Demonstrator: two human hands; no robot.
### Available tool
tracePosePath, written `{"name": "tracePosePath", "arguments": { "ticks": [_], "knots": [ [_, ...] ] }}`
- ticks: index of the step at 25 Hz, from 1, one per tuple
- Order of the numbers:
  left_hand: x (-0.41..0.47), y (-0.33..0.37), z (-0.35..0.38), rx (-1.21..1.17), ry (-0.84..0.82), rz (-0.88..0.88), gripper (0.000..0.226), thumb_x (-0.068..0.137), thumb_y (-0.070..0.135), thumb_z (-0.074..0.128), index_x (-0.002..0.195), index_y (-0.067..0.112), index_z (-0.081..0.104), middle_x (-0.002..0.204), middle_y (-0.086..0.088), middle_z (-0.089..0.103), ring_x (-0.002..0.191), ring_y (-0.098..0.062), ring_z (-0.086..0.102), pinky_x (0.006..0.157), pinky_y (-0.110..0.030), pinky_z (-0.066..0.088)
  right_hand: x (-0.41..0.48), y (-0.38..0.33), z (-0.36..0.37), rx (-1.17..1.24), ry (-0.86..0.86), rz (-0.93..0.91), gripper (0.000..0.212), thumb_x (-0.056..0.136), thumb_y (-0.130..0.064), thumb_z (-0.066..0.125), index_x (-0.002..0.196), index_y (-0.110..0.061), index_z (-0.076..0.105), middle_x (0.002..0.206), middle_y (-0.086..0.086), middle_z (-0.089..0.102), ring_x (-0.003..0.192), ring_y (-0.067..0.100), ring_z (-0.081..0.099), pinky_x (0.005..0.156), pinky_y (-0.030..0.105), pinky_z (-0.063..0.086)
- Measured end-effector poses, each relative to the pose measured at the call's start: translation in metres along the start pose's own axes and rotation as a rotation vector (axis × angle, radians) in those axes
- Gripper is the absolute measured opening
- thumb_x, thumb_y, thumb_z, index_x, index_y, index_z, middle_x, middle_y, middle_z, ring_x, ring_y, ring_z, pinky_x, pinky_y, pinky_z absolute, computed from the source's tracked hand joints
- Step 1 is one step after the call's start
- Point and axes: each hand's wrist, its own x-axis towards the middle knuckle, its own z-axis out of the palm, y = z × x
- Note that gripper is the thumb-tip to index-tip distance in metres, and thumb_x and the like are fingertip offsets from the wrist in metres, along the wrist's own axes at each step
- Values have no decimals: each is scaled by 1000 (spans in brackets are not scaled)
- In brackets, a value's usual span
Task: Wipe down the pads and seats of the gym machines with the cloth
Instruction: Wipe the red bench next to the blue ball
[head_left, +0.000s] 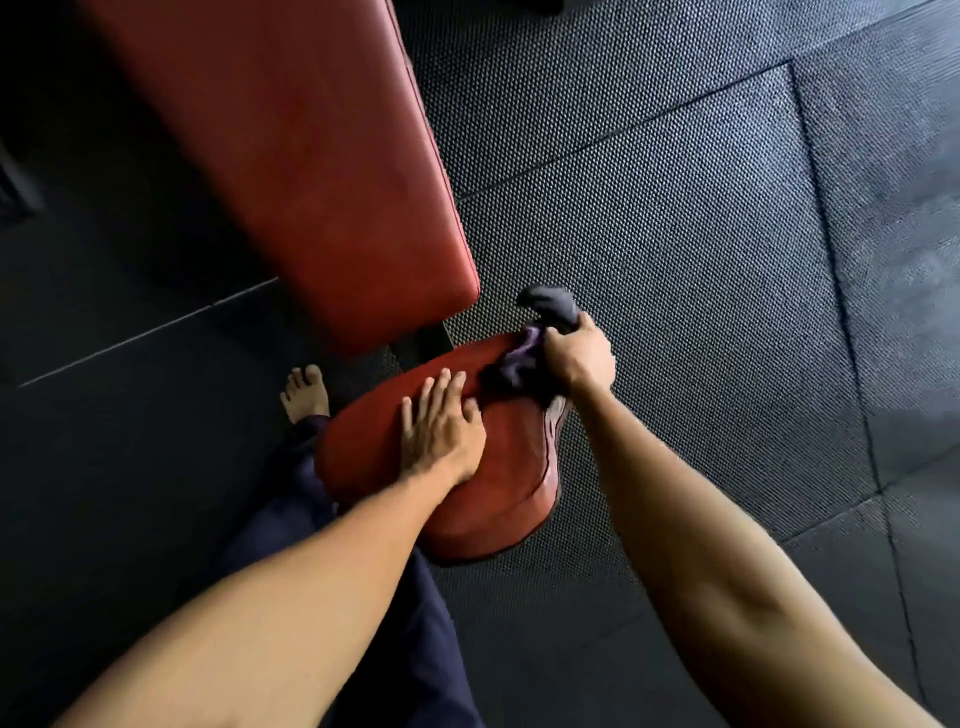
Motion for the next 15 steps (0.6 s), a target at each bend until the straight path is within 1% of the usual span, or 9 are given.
{"name": "tracePosePath", "arguments": {
  "ticks": [1, 3, 6, 8, 10, 12, 13, 14, 15],
  "knots": [
    [0, 1, -1, 6, -9, -1, 55, 104, 33, 35, 158, 31, 24, 167, 10, 15, 153, -8, 8, 125, -41, -2, -3, 0, 0, 15, -11, 39, 49, 85, -48, 55, 129, -25, 55, 124, 10, 64, 115, 36, 62, 95, 43, 48],
    [-3, 1, -4, 30, -29, 1, 61, 101, 31, 40, 159, 32, 20, 167, 10, 12, 154, -8, 7, 125, -42, -2, -32, 7, 2, -50, 7, -45, 55, 84, -52, 57, 132, -25, 51, 125, 12, 60, 113, 38, 61, 93, 44, 49],
    [-6, 2, -7, 47, -57, 14, 69, 97, 28, 45, 160, 31, 16, 168, 10, 8, 154, -9, 3, 125, -43, -3, -75, 24, 6, -201, 12, -185, 67, 84, -55, 57, 145, -32, 41, 144, 7, 44, 120, 36, 53, 94, 47, 50],
    [-6, 2, -6, 51, -50, 15, 70, 97, 30, 45, 160, 30, 15, 168, 10, 7, 154, -9, 3, 125, -44, -2, -64, 16, 9, -332, 7, -221, 64, 85, -55, 56, 145, -36, 43, 146, 4, 41, 122, 35, 51, 93, 48, 48],
    [-5, 2, -6, 67, -26, 10, 65, 100, 33, 42, 159, 29, 17, 168, 10, 8, 154, -9, 4, 125, -43, -1, -37, -7, 14, -495, -27, -279, 56, 87, -53, 55, 140, -35, 50, 137, 5, 47, 122, 34, 51, 94, 48, 45],
    [-6, 4, -5, 75, -22, -5, 59, 103, 40, 28, 159, 26, 19, 167, 10, 10, 154, -8, 4, 125, -43, -1, -13, -35, 28, -653, -107, -344, 49, 88, -52, 54, 132, -34, 57, 129, 3, 54, 121, 33, 53, 94, 48, 41],
    [-6, 5, -4, 78, -28, -9, 62, 101, 44, 15, 159, 23, 21, 168, 9, 11, 154, -8, 4, 125, -42, -2, -8, -50, 38, -715, -158, -376, 47, 87, -52, 54, 129, -33, 61, 127, 3, 57, 121, 32, 54, 95, 47, 39],
    [-7, 7, -4, 87, -25, -9, 73, 95, 48, 3, 159, 20, 23, 167, 7, 12, 154, -8, 3, 125, -42, -3, -6, -61, 49, -763, -211, -417, 47, 86, -53, 55, 128, -33, 63, 126, 2, 59, 121, 31, 56, 96, 47, 38],
    [-7, 7, -6, 101, -22, -11, 82, 88, 48, -4, 158, 18, 26, 167, 5, 15, 154, -9, 3, 125, -42, -3, -9, -69, 56, -790, -260, -471, 49, 85, -54, 55, 129, -34, 63, 127, 1, 60, 122, 31, 56, 98, 47, 37]
  ]
}}
